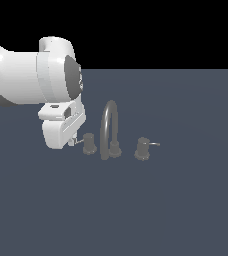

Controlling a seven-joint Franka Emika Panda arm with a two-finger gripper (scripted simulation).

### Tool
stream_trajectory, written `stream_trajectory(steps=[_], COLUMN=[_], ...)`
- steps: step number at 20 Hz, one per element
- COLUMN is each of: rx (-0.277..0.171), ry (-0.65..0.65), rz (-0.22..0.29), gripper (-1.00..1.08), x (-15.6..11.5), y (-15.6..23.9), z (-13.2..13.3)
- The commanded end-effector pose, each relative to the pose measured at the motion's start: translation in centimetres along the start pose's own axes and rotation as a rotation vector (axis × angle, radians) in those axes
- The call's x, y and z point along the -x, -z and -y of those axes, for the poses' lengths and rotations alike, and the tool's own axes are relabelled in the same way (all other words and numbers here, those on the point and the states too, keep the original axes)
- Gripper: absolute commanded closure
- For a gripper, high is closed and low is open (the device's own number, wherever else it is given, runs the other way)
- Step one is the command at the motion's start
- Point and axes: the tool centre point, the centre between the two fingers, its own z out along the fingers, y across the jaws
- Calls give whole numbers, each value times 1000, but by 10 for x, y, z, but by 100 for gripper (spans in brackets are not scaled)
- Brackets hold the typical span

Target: Turn on the faucet by rotating a designated handle.

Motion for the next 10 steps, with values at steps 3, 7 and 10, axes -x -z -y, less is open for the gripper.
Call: stream_trajectory(steps=[3, 7, 10], rx=[6, 7, 7], ry=[-13, -21, 12], rz=[-4, -6, 3], gripper=[108, 108, 108], x=[-21, -37, -20], y=[0, 1, 0], z=[-9, -18, -19])
